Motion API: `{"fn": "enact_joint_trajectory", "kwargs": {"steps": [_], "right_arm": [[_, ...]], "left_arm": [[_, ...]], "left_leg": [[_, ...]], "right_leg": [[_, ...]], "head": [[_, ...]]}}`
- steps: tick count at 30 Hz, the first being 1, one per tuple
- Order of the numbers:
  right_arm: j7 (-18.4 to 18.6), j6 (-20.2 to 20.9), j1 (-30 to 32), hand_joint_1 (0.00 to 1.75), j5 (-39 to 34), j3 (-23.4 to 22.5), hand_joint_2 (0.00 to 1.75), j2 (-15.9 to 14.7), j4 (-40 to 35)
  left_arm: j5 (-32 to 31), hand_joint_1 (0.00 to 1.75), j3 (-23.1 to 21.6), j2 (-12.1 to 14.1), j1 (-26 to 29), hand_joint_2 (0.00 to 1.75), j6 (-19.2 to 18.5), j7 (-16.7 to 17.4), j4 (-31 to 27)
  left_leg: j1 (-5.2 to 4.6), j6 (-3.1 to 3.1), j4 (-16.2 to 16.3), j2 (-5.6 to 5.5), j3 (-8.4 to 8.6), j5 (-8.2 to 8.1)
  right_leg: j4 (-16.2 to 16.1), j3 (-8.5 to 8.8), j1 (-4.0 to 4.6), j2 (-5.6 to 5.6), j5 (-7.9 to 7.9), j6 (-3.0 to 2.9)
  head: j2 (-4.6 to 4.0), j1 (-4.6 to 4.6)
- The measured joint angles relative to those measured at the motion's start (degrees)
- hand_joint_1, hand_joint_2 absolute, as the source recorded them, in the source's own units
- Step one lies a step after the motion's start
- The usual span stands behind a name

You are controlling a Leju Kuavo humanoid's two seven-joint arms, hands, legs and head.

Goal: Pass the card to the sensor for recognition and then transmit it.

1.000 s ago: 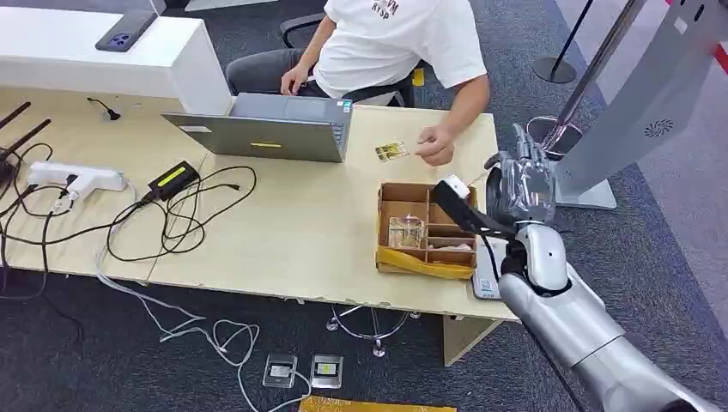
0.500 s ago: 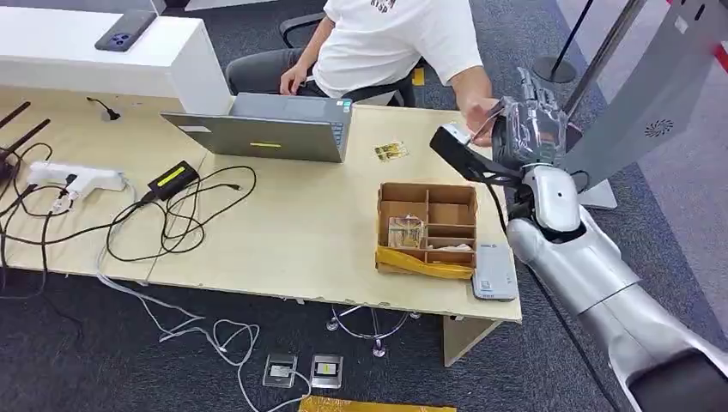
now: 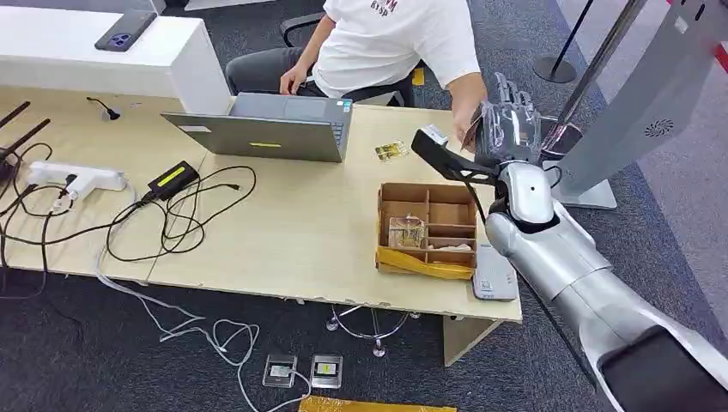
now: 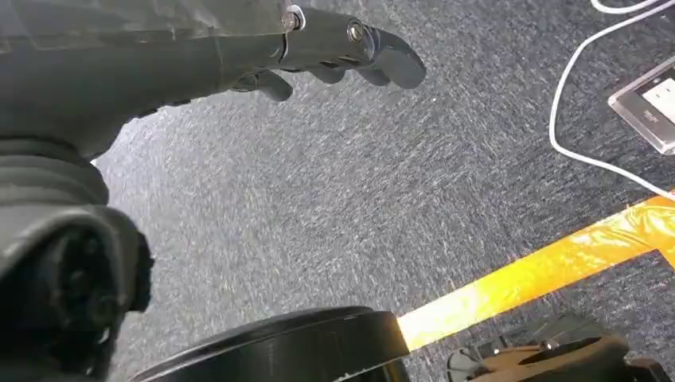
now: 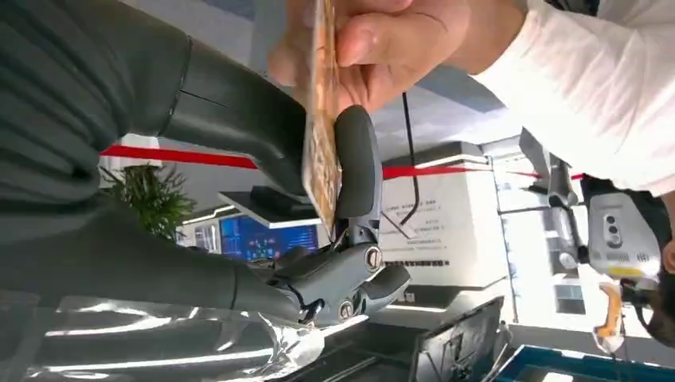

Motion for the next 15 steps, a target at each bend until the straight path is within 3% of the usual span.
{"fn": "enact_joint_trajectory", "kwargs": {"steps": [10, 11, 15], "right_arm": [[0.6, -1.8, 1.0, 0.16, -0.6, 1.7, 1.75, -0.2, 2.2], [0.6, -1.8, 1.0, 0.00, -0.6, 1.9, 1.75, -0.2, 2.3], [0.6, -3.0, 1.0, 0.00, -0.6, 2.2, 1.75, -0.2, 2.8]], "left_arm": [[0.1, 0.00, -1.5, 0.5, -0.4, 0.00, 0.0, 0.2, 0.0], [0.1, 0.00, -1.7, 0.5, -0.4, 0.00, 0.0, 0.2, 0.0], [0.5, 0.00, -1.9, 0.5, -0.4, 0.00, 0.0, 0.2, 0.0]], "left_leg": [[0.00, 0.00, 0.0, 0.03, 0.02, 0.00], [0.00, 0.00, 0.0, 0.03, 0.02, 0.00], [0.00, 0.00, 0.0, 0.03, 0.02, 0.00]], "right_leg": [[0.0, -0.03, 0.00, 0.03, 0.00, 0.00], [0.0, -0.03, 0.00, 0.03, 0.00, 0.00], [0.0, -0.03, 0.00, 0.03, 0.00, 0.00]], "head": [[0.00, 0.02], [0.00, 0.00], [0.00, 0.00]]}}
